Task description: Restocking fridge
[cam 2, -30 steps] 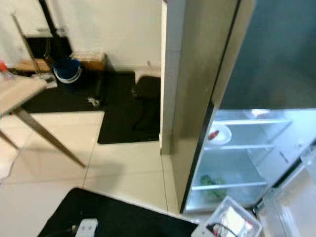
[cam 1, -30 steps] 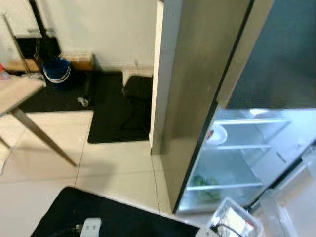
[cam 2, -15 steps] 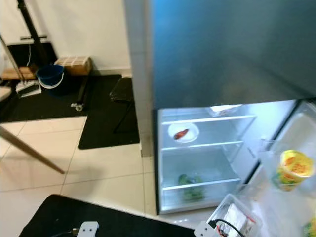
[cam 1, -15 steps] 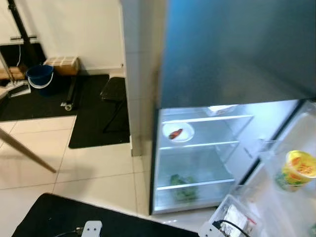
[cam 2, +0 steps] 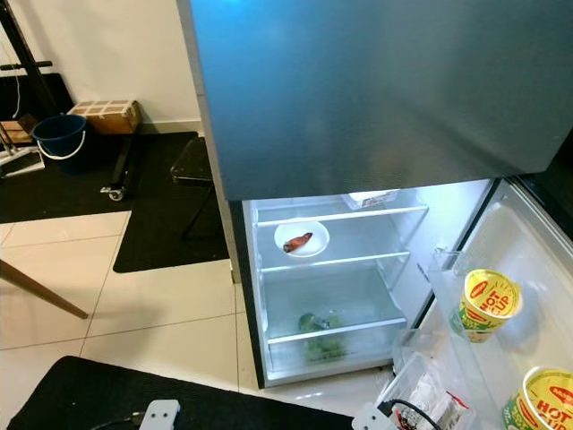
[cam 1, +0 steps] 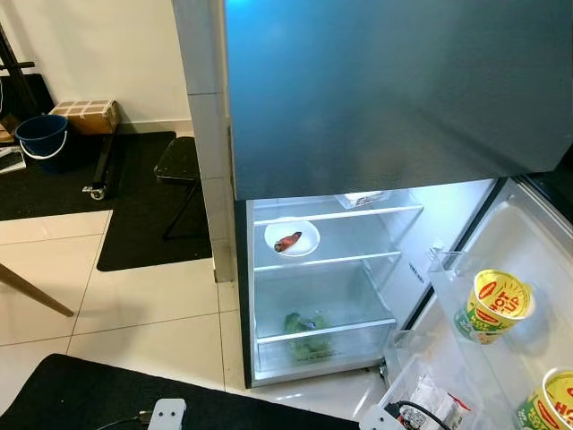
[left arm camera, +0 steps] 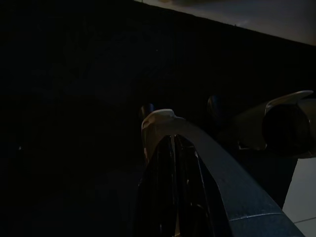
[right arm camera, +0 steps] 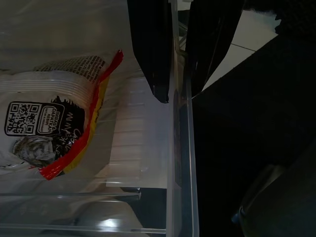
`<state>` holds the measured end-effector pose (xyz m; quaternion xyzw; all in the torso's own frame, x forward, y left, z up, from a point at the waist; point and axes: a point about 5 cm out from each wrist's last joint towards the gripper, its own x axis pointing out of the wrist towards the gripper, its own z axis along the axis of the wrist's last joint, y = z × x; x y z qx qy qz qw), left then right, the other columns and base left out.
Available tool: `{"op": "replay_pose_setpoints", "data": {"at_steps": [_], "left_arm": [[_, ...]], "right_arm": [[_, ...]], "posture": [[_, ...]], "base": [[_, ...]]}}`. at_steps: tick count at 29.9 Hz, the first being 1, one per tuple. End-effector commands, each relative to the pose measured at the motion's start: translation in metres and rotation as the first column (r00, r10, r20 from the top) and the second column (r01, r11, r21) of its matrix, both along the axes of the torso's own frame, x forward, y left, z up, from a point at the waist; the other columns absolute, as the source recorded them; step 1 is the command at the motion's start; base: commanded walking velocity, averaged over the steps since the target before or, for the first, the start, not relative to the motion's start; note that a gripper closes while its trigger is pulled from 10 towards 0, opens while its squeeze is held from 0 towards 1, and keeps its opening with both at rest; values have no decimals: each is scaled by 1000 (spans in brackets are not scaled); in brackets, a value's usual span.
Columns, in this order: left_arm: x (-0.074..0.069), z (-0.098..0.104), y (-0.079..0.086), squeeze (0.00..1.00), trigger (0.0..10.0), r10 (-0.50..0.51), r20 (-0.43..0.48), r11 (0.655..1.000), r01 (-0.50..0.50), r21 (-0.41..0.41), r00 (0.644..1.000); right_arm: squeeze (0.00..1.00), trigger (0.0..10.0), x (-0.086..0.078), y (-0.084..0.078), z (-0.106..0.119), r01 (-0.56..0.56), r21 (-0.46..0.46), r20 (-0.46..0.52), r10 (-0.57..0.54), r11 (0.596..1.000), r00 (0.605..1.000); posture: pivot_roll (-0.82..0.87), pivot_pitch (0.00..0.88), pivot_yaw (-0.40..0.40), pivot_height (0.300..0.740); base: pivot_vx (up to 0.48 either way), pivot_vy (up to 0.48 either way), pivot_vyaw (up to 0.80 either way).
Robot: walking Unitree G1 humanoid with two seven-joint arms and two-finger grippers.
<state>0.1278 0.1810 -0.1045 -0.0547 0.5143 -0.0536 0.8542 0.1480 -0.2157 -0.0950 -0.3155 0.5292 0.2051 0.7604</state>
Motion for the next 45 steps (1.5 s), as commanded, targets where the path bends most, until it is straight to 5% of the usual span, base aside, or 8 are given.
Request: {"op": "replay_pose_setpoints", "data": {"at_steps": [1, 24, 33, 45], "left_arm": [[-15, -5, -4, 0, 10000, -22, -60, 1000, 21, -14, 998], [-17, -7, -5, 0, 10000, 41, -65, 999, -41, 8, 997], [-22, -7, 3, 0, 10000, -10, -83, 995, 18, 95, 996], [-27, -8, 11, 0, 10000, 4, -92, 993, 6, 115, 996]], "right_arm": [[0, 10000, 4, 3, 1, -10, 8, 20, 10, 1000, 1000], [0, 10000, 4, 5, 1, -65, 2, 8, 65, 998, 998], [0, 10000, 0, 9, -1, -67, 12, -4, 67, 998, 998], [0, 10000, -4, 9, -3, -58, 16, -15, 59, 998, 998]], "posture": [[-44, 0, -39, 740], [-32, 0, -52, 740], [-29, 0, -44, 740], [-31, 0, -40, 740]], "base": [[0, -480, 0], [0, -49, 0], [0, 0, 0], [181, 0, 0]]}}
